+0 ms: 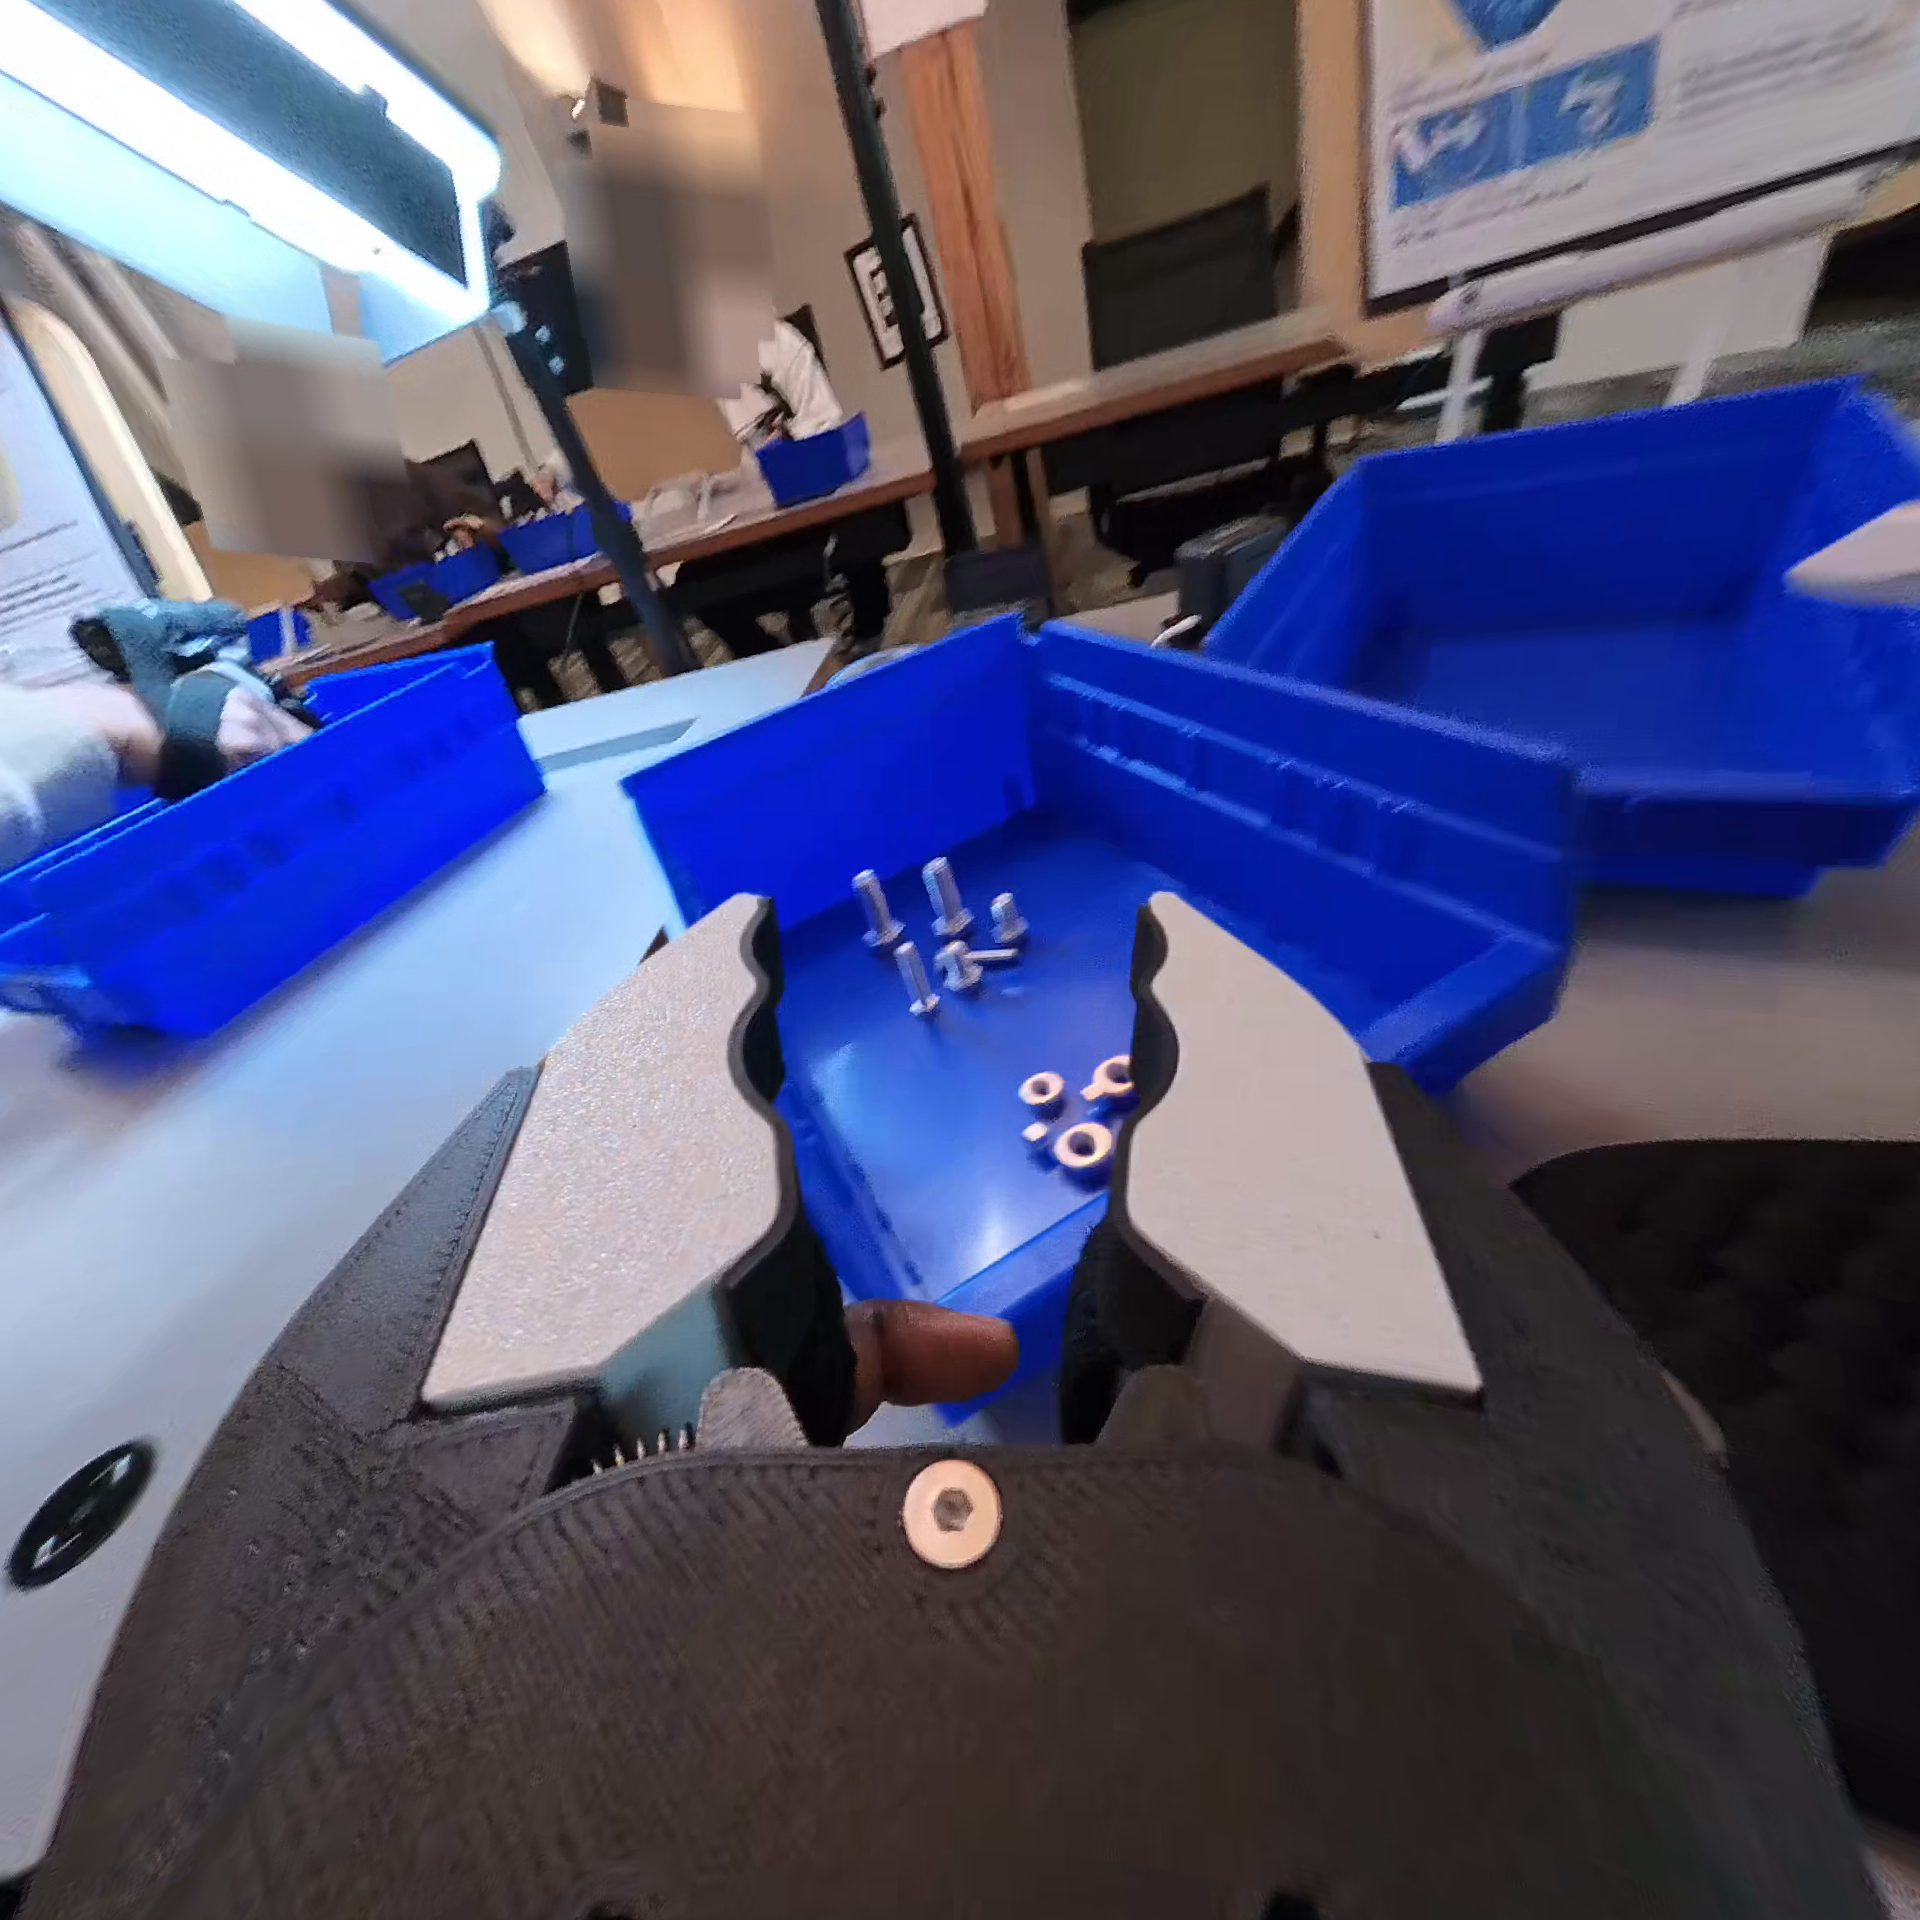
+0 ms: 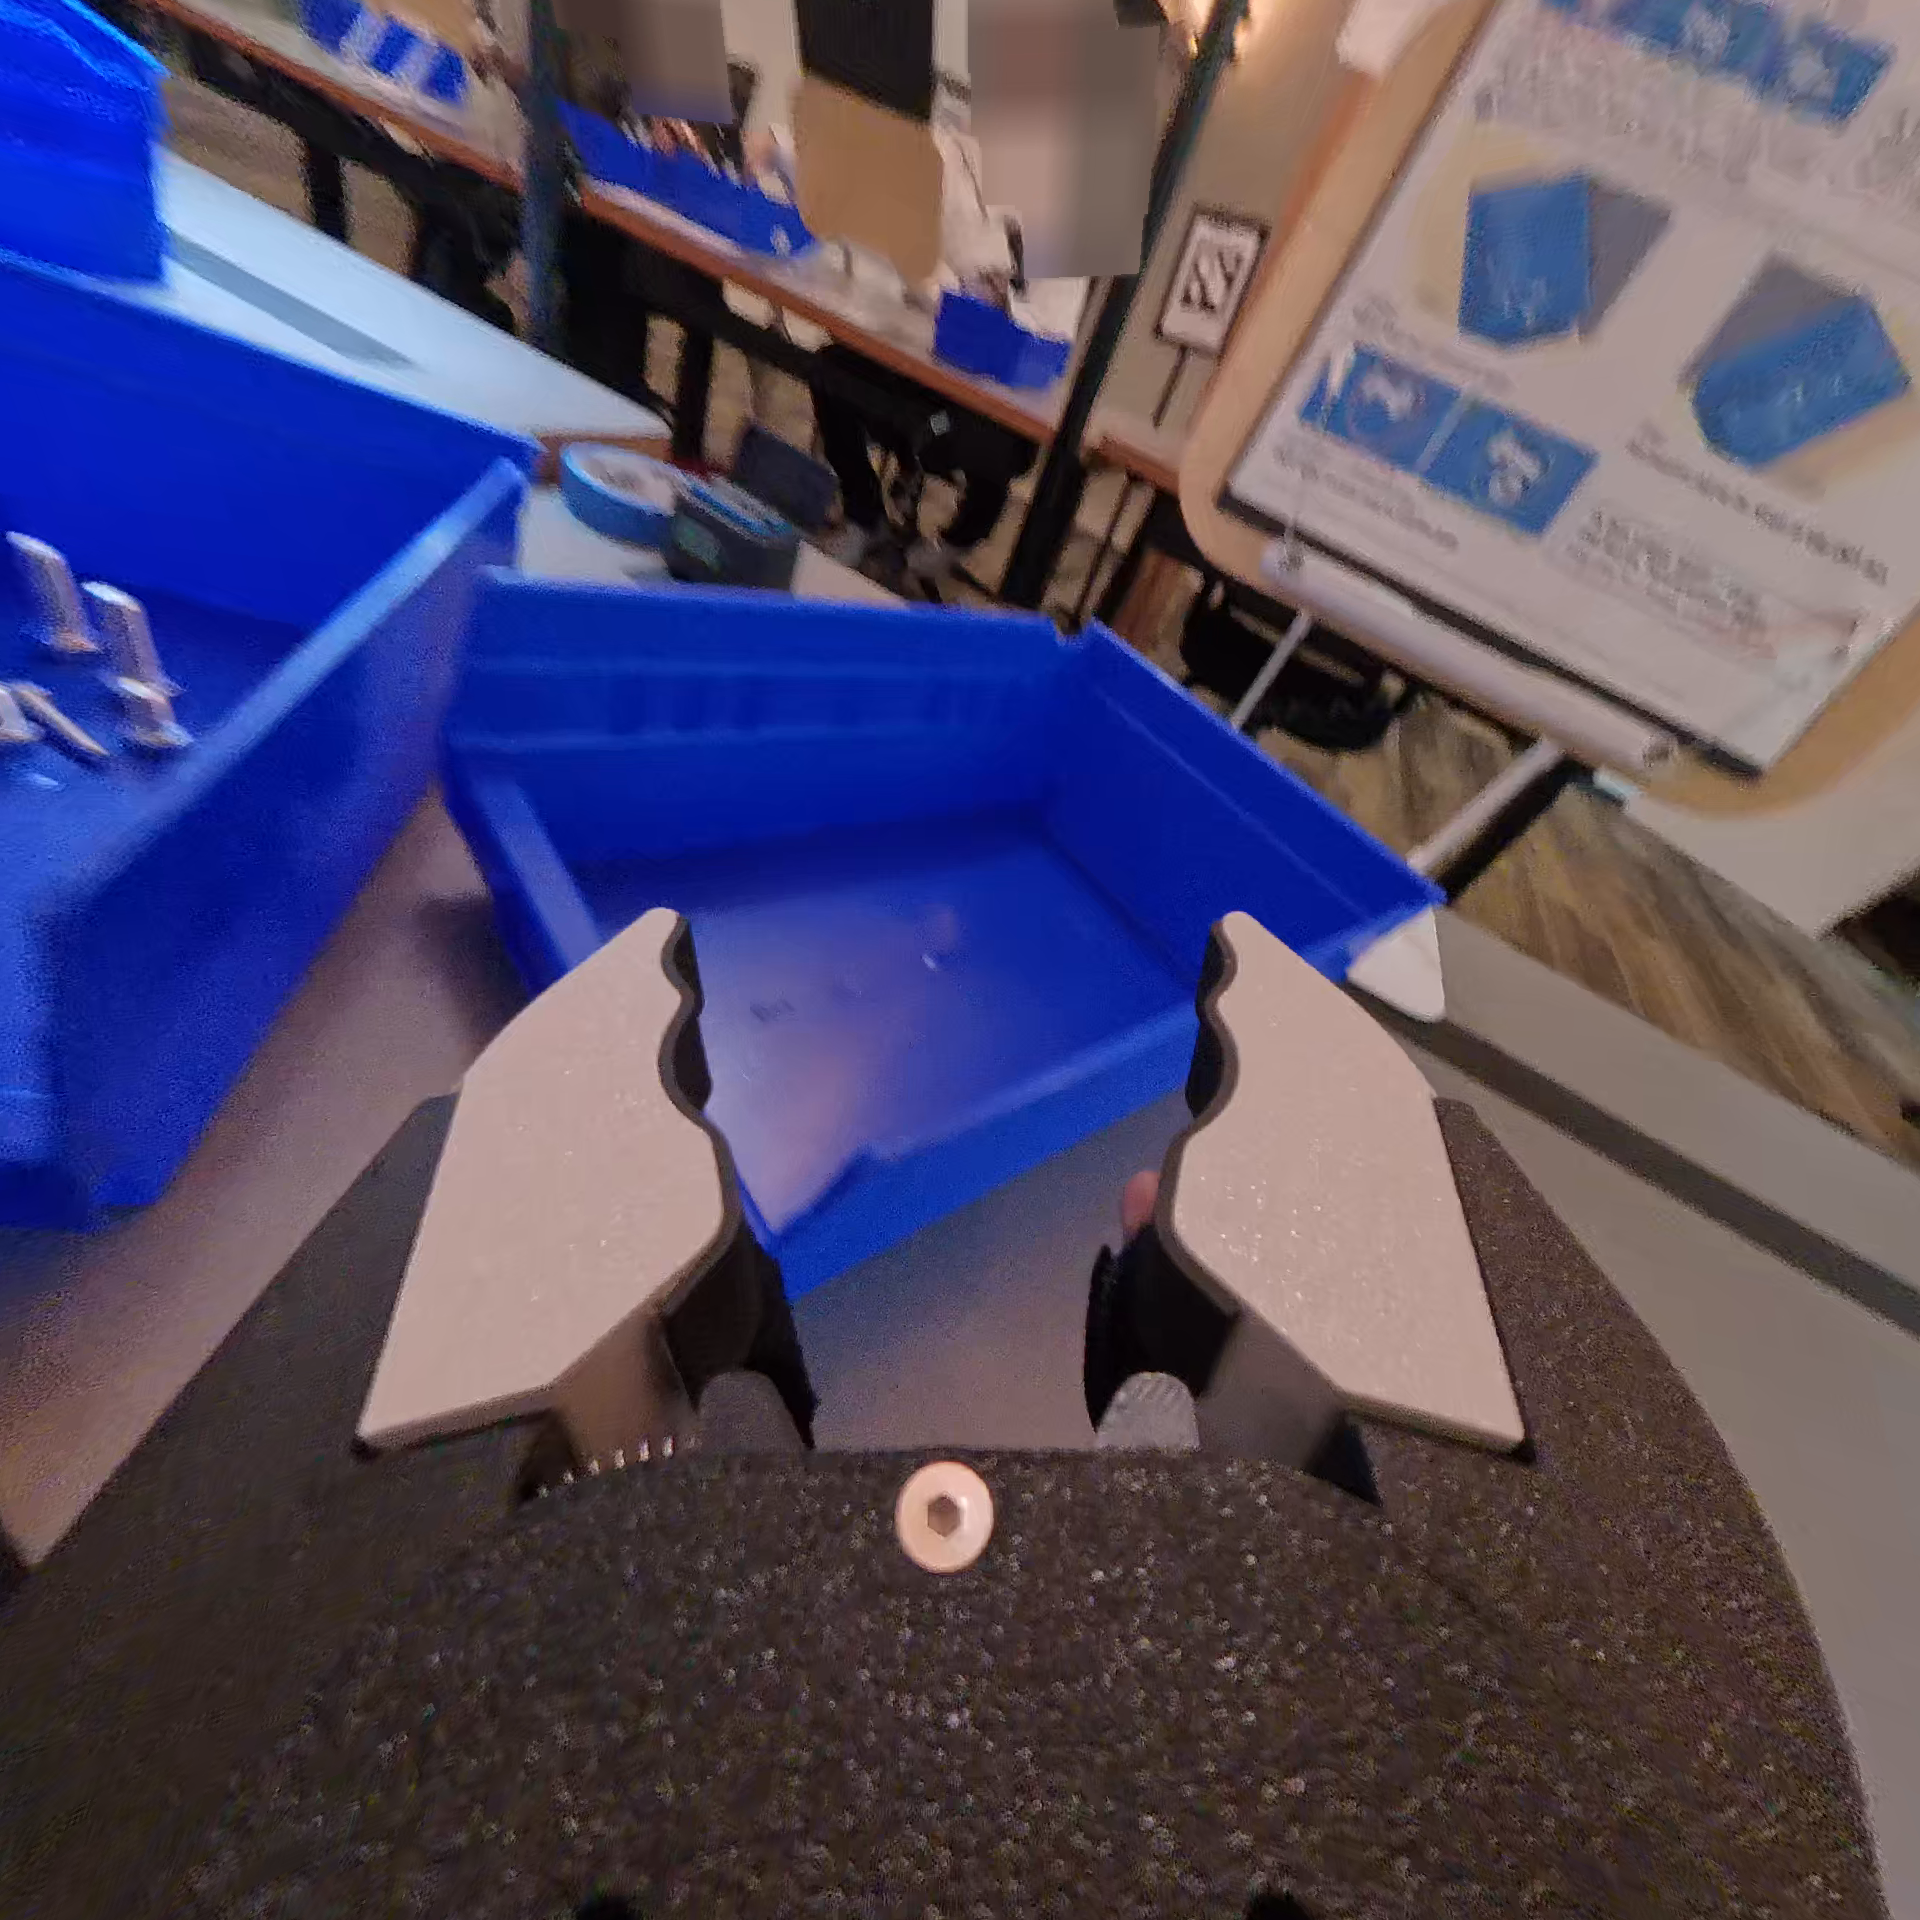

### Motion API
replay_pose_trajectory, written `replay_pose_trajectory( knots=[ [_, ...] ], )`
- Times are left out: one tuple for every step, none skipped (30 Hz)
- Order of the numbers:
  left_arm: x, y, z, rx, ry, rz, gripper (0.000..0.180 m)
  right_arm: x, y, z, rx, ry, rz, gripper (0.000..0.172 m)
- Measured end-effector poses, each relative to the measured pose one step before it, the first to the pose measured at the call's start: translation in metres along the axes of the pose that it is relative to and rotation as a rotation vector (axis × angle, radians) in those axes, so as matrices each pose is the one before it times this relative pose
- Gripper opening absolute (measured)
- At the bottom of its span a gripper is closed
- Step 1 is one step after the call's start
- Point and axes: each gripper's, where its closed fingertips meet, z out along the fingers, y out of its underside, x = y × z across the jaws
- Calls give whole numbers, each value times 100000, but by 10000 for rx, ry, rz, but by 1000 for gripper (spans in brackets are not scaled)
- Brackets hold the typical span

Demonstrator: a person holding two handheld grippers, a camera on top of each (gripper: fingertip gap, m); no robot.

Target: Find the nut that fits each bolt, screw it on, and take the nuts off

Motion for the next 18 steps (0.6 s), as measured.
replay_pose_trajectory(
  knots=[
    [976, -674, -33, 194, 239, 3, 65, 603, 1252, 389, -443, 53, 78, 92],
    [956, -608, 34, 160, 203, 40, 65, 416, 1144, 343, -453, 32, -37, 89],
    [971, -537, 79, 109, 210, 83, 64, 270, 926, 230, -382, -2, -127, 84],
    [948, -489, 108, 85, 201, 77, 65, 112, 589, 14, -219, -86, -53, 83],
    [961, -450, 134, 84, 227, 35, 64, 86, 334, -230, -92, -120, 82, 76],
    [1023, -418, 148, 85, 274, 12, 65, 222, 460, -292, -163, -47, 16, 68],
    [953, -366, 159, 79, 253, 0, 64, 363, 517, -305, -159, -1, -22, 62],
    [867, -304, 207, 72, 206, -29, 64, 411, 581, -301, -168, -7, 43, 57],
    [857, -242, 236, 68, 207, -36, 64, 389, 589, -292, -146, -66, 82, 48],
    [840, -132, 304, 32, 196, -42, 64, 483, 596, -283, -135, -22, 115, 41],
    [813, -12, 355, -24, 177, -19, 64, 514, 573, -263, -112, 6, 81, 35],
    [776, 62, 405, -51, 167, -2, 64, 463, 529, -239, -84, -28, 24, 27],
    [776, 81, 431, -47, 174, -30, 64, 508, 484, -223, -69, 17, -9, 18],
    [798, 106, 449, -61, 199, -78, 64, 665, 423, -244, -50, 144, -31, 16],
    [828, 136, 488, -88, 228, -77, 64, 618, 360, -269, -37, 116, -55, 14],
    [769, 204, 523, -139, 219, -86, 64, 537, 360, -291, -56, 69, -26, 13],
    [754, 259, 550, -190, 217, -95, 64, 394, 345, -367, -42, -30, 9, 12],
    [724, 226, 546, -181, 224, -104, 64, 299, 346, -452, -30, -94, 49, 12]
  ],
)
